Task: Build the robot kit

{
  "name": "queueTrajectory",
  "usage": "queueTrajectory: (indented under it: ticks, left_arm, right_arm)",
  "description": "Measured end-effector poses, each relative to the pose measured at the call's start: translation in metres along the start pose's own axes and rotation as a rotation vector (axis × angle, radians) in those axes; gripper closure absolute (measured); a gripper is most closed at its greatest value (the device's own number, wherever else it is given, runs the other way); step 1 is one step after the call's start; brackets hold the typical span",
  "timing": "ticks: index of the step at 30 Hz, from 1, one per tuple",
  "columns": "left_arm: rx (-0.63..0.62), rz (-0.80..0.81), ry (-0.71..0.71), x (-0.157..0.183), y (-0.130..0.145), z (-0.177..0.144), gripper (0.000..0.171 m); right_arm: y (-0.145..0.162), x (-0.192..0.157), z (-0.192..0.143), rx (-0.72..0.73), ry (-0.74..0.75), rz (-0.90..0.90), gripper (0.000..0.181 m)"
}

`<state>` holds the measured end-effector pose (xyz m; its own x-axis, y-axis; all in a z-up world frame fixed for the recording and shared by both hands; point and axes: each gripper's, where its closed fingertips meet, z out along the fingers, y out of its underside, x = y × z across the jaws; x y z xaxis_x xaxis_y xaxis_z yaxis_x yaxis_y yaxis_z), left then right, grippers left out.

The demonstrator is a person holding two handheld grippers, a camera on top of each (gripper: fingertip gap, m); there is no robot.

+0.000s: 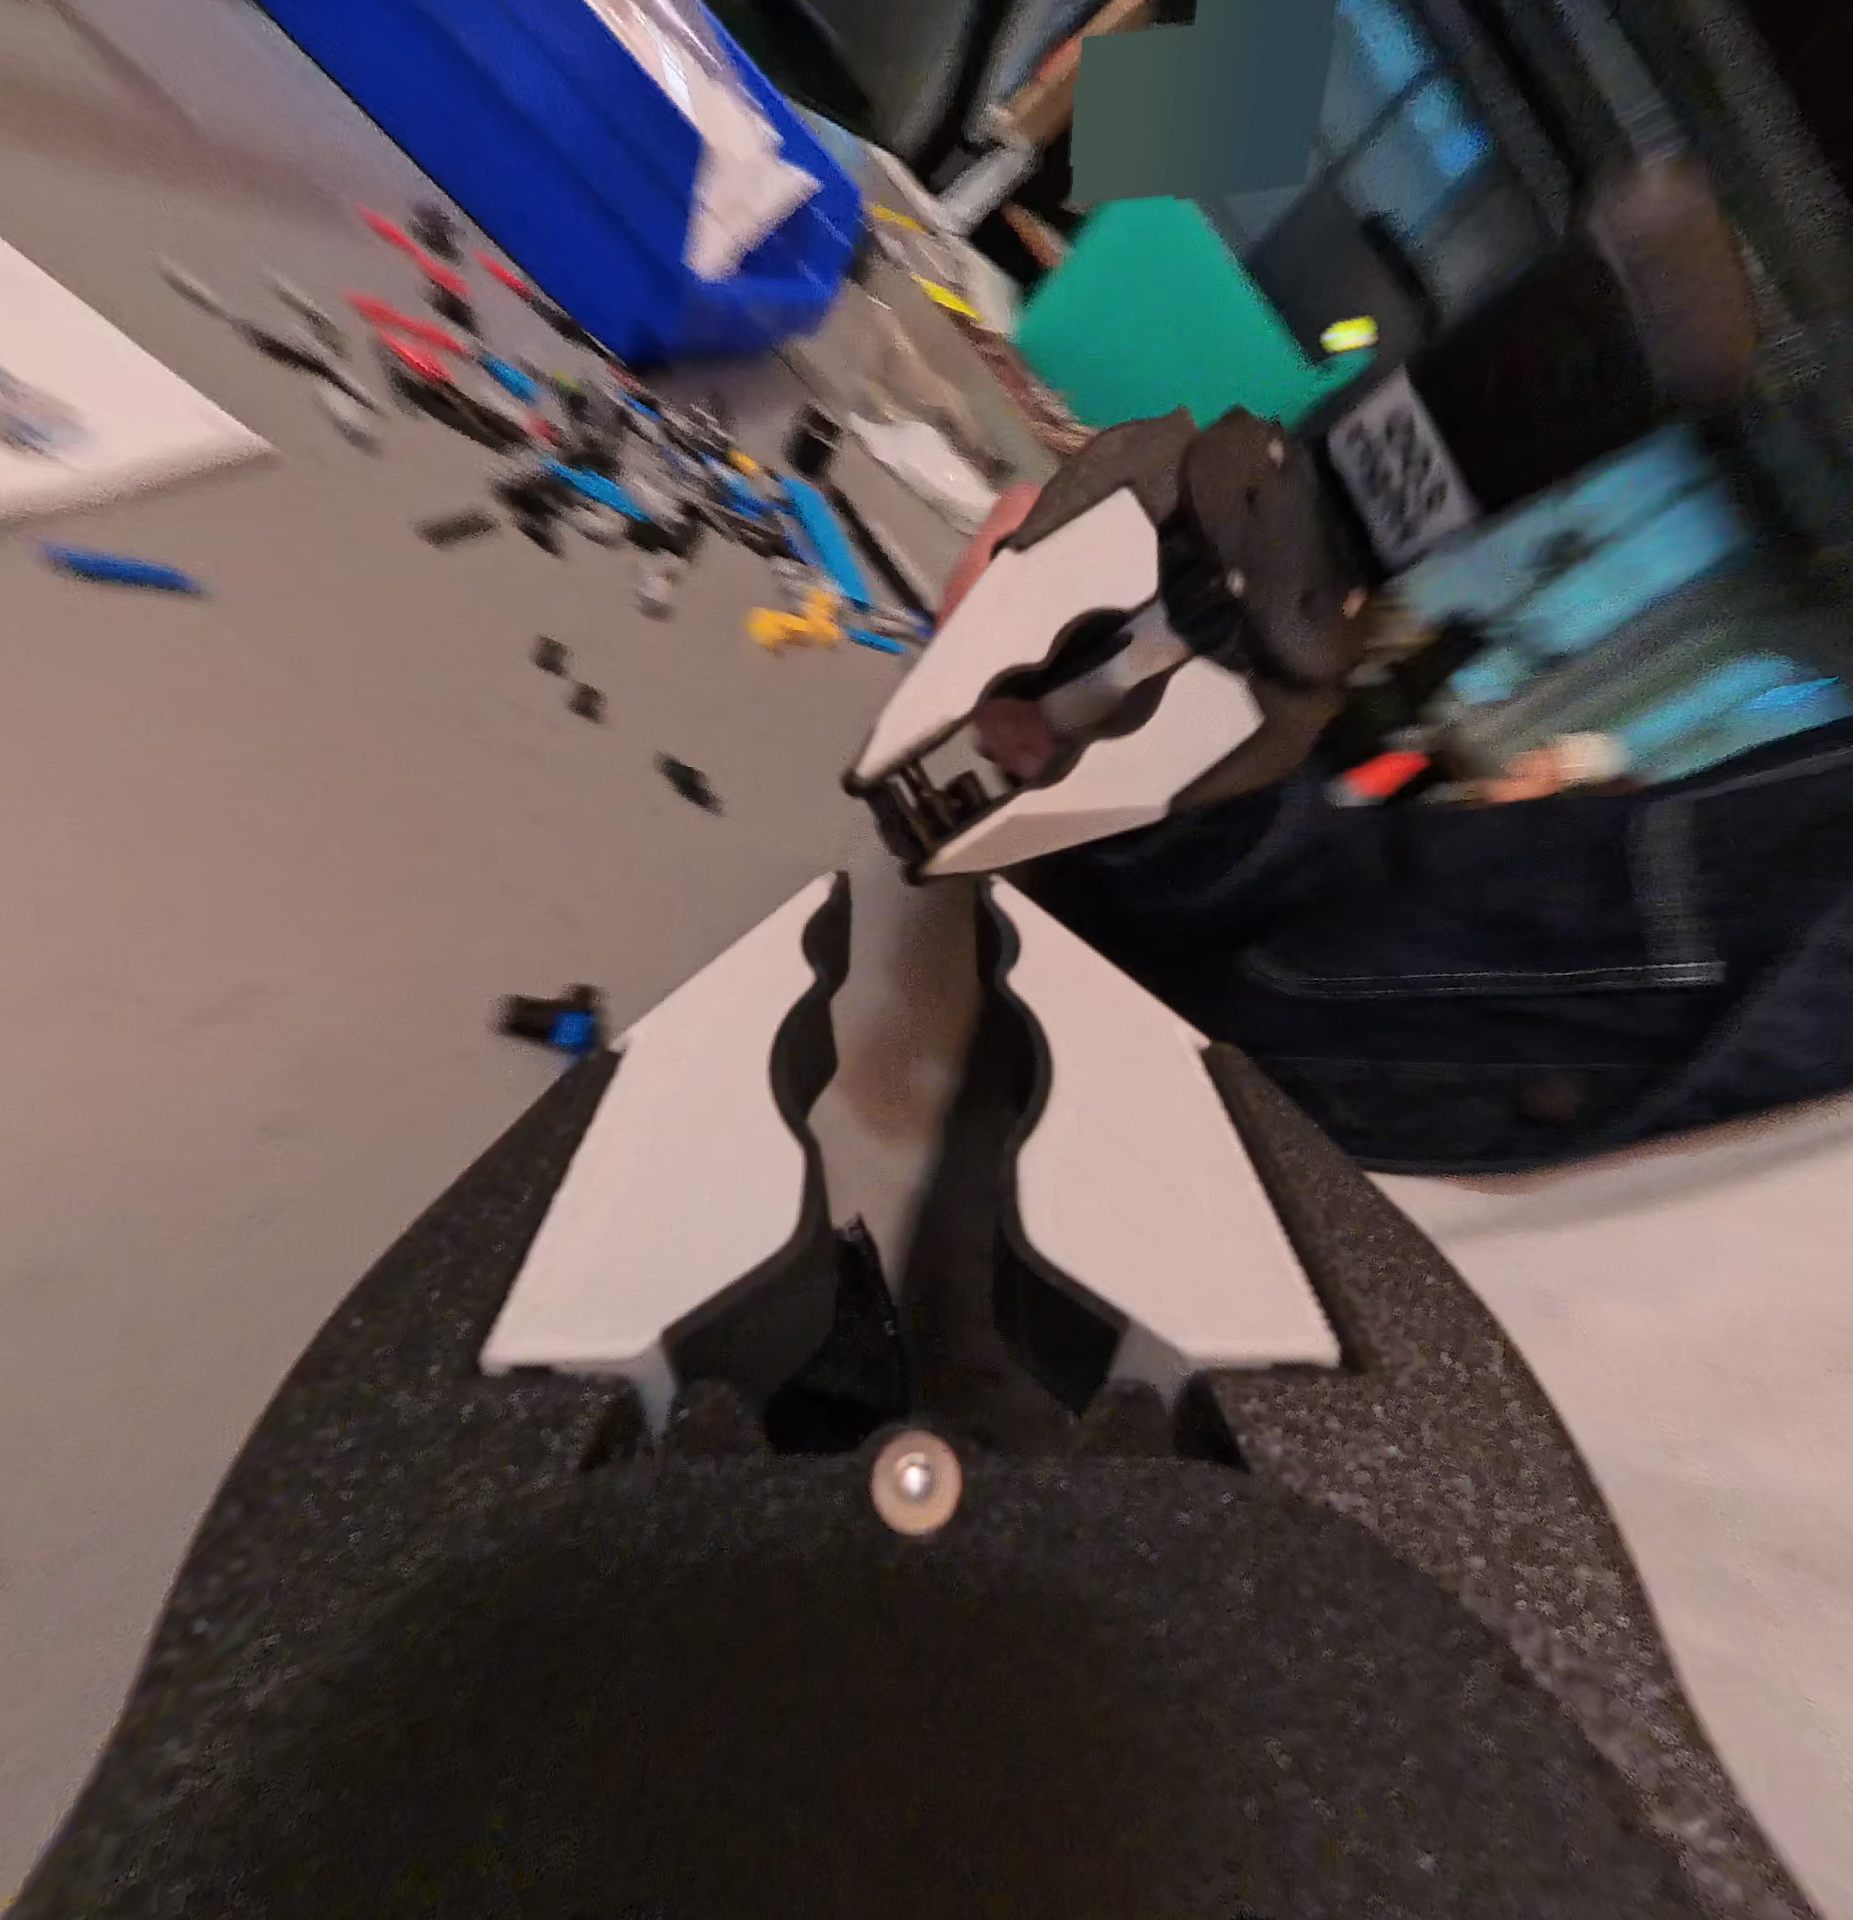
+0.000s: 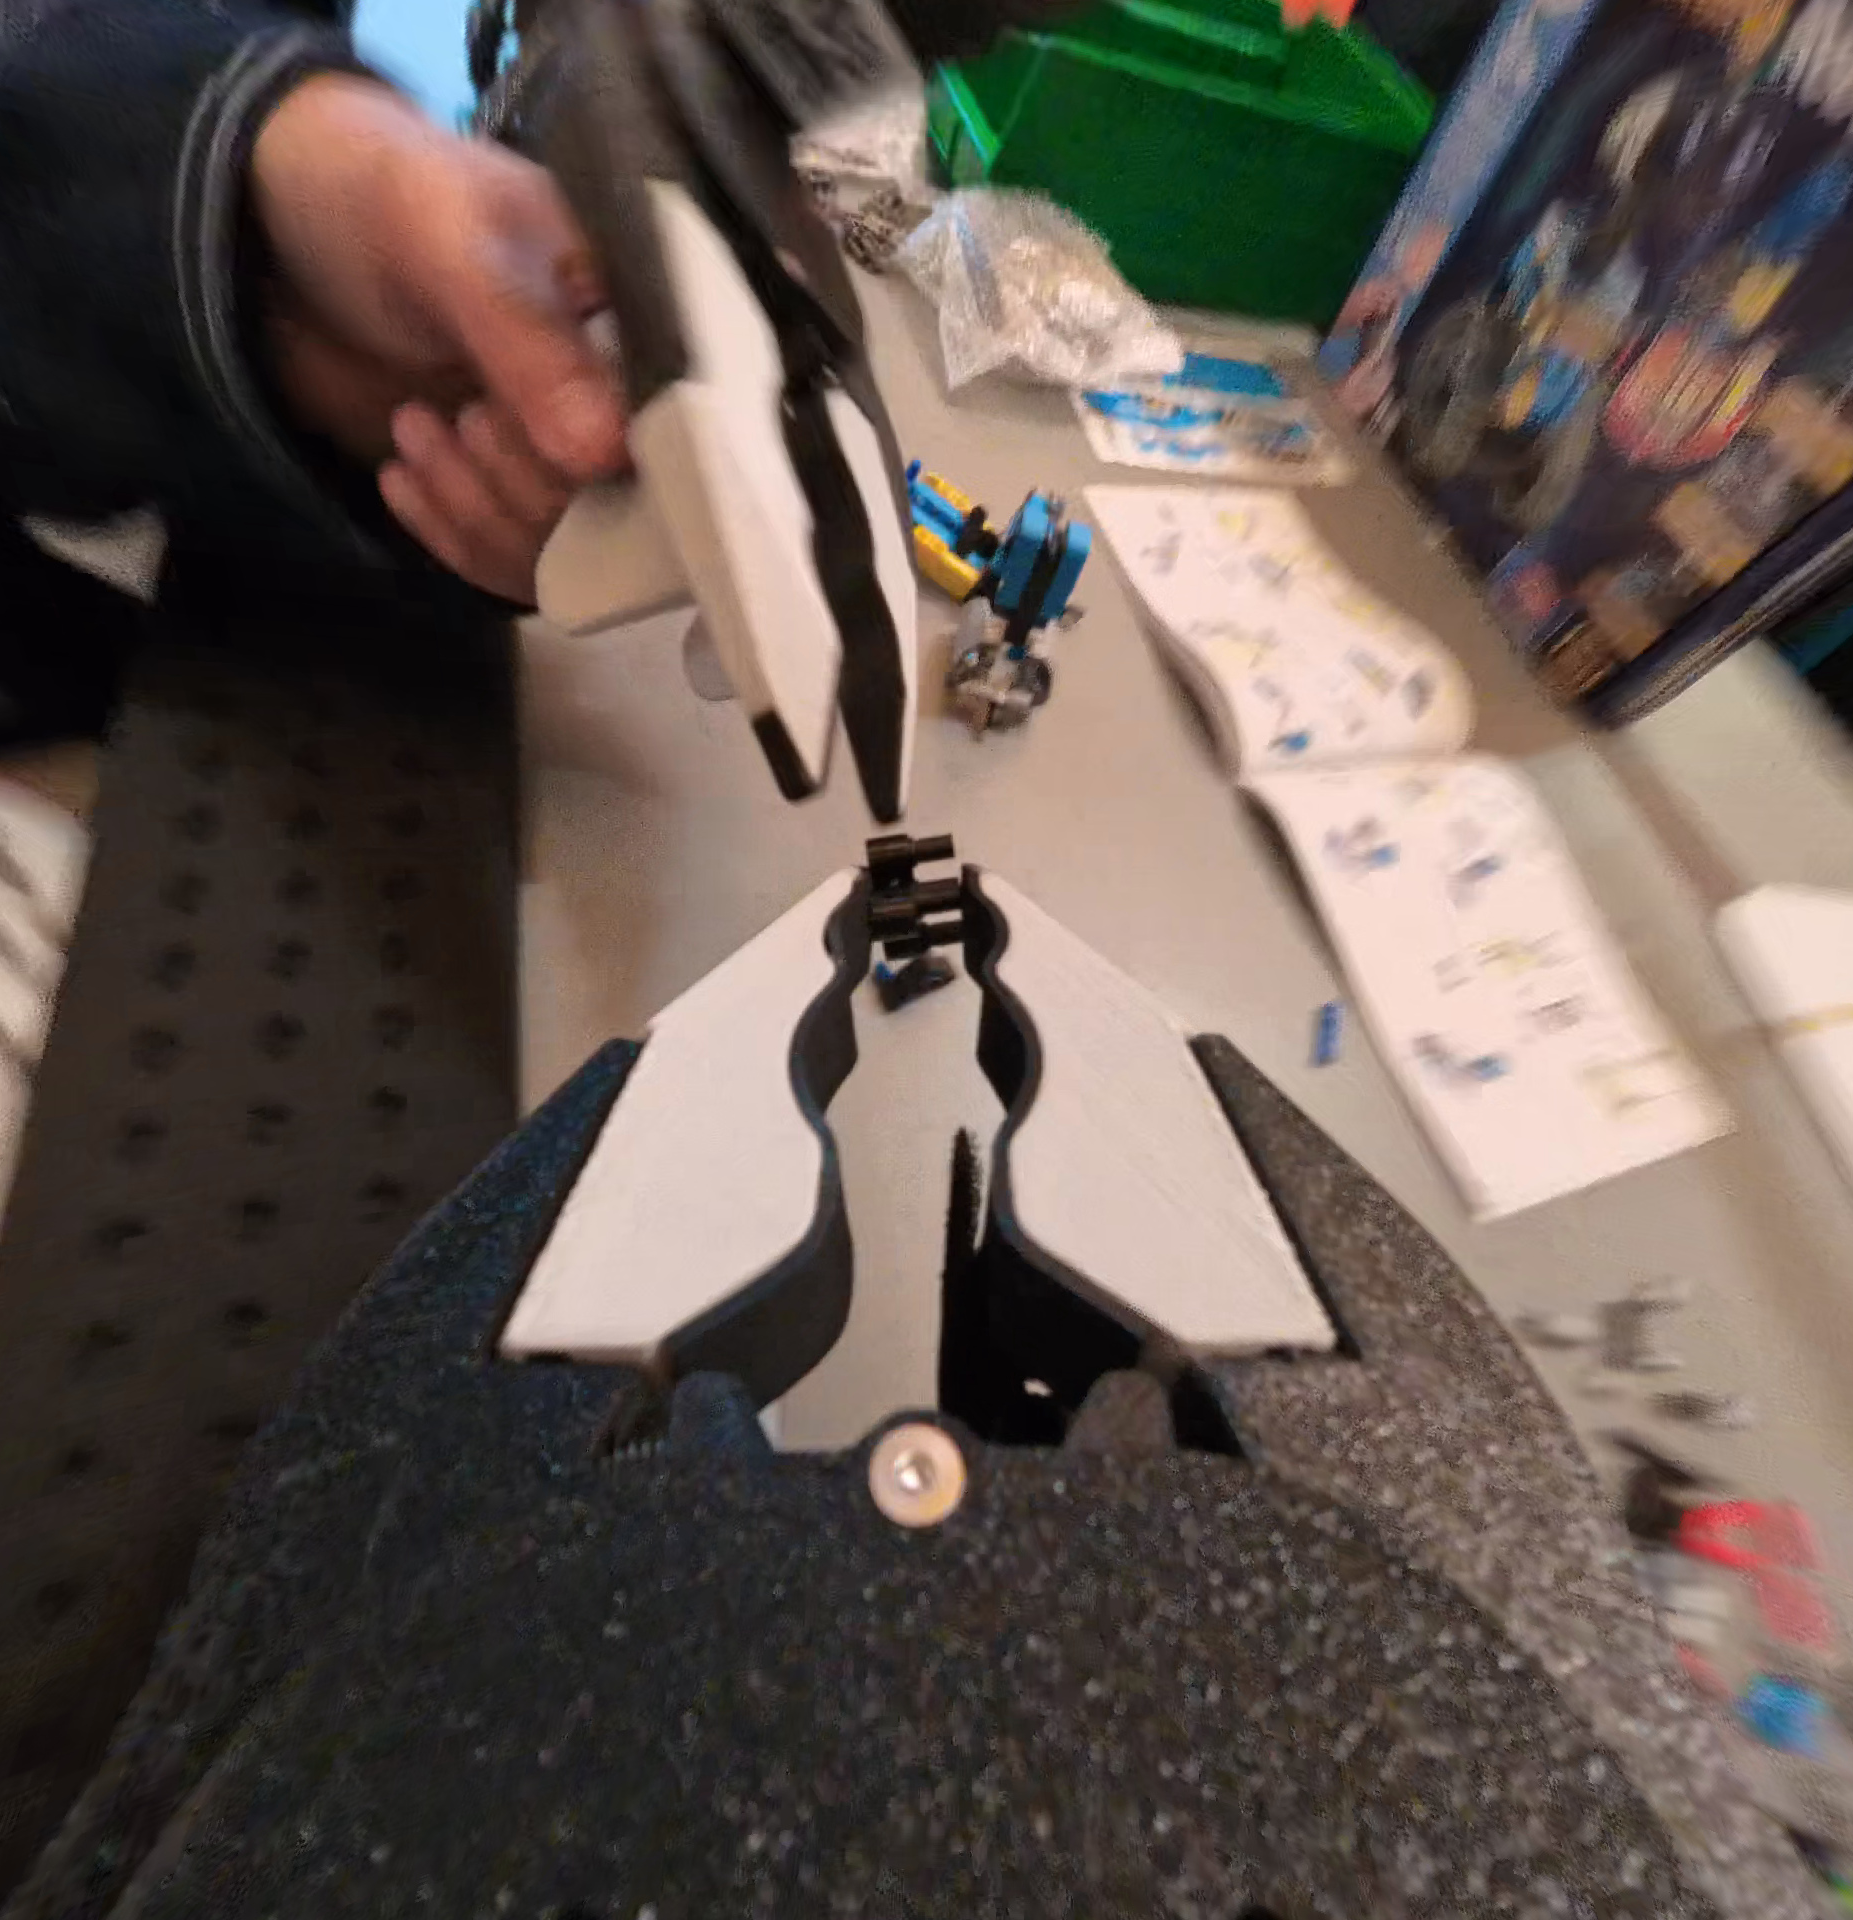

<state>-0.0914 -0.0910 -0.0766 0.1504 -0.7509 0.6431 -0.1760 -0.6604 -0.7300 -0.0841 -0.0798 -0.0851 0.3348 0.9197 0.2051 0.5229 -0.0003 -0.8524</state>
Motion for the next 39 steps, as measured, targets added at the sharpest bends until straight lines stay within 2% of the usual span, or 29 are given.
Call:
queueTrajectory:
  ticks: [1,4,6,8,10,13,17,19,21,23,25,27,28,31,34,37,39]
  left_arm:
    - [0.021,0.11,-0.108,-0.01,-0.003,-0.007,0.147]
    - [0.024,0.532,-0.465,-0.033,-0.002,-0.021,0.141]
    - [-0.017,0.781,-0.665,-0.038,0.003,-0.022,0.135]
    - [-0.056,0.972,-0.807,-0.039,0.007,-0.02,0.134]
    - [-0.038,1.099,-0.913,-0.038,0.003,-0.021,0.134]
    - [0.0,1.217,-0.979,-0.028,-0.003,-0.019,0.135]
    - [0.0,1.159,-0.925,-0.027,0.004,-0.006,0.136]
    - [-0.034,1.138,-0.96,-0.036,0.005,-0.005,0.14]
    - [-0.047,1.139,-0.988,-0.041,0.004,-0.004,0.152]
    - [-0.067,1.157,-0.996,-0.044,0.005,-0.002,0.153]
    - [-0.096,1.159,-1.012,-0.051,0.006,-0.004,0.153]
    - [-0.14,1.169,-1.063,-0.062,0.006,-0.009,0.164]
    - [-0.153,1.186,-1.063,-0.064,0.006,-0.01,0.164]
    - [-0.107,1.178,-1.055,-0.06,-0.001,-0.012,0.164]
    - [0.006,1.034,-0.955,-0.057,-0.012,-0.019,0.164]
    - [0.196,0.772,-0.689,-0.044,-0.031,-0.024,0.164]
    - [0.347,0.588,-0.492,-0.029,-0.056,-0.032,0.164]
  right_arm:
    - [0.003,0.001,0.004,-0.002,-0.077,0.146,0.165]
    - [-0.011,0.01,0.01,0.152,-0.229,0.53,0.165]
    - [-0.013,0.01,0.018,0.165,-0.333,0.7,0.165]
    - [-0.013,0.013,0.027,0.161,-0.337,0.748,0.165]
    - [-0.011,0.009,0.033,0.117,-0.319,0.72,0.165]
    - [-0.004,0.008,0.041,0.039,-0.214,0.618,0.165]
    - [-0.005,0.003,0.047,0.019,-0.134,0.539,0.165]
    - [-0.005,0.0,0.049,0.009,-0.116,0.509,0.165]
    - [-0.003,-0.003,0.05,0.004,-0.116,0.508,0.164]
    - [0.001,-0.002,0.051,0.012,-0.125,0.518,0.164]
    - [0.005,0.0,0.049,0.028,-0.171,0.574,0.164]
    - [0.007,0.005,0.044,0.073,-0.233,0.662,0.18]
    - [0.007,0.011,0.04,0.113,-0.257,0.729,0.181]
    - [0.01,0.022,0.032,0.186,-0.339,0.856,0.181]
    - [-0.003,0.048,0.011,0.328,-0.296,0.867,0.181]
    - [-0.007,0.083,-0.003,0.346,-0.162,0.718,0.176]
    - [-0.018,0.097,-0.009,0.368,-0.166,0.605,0.169]
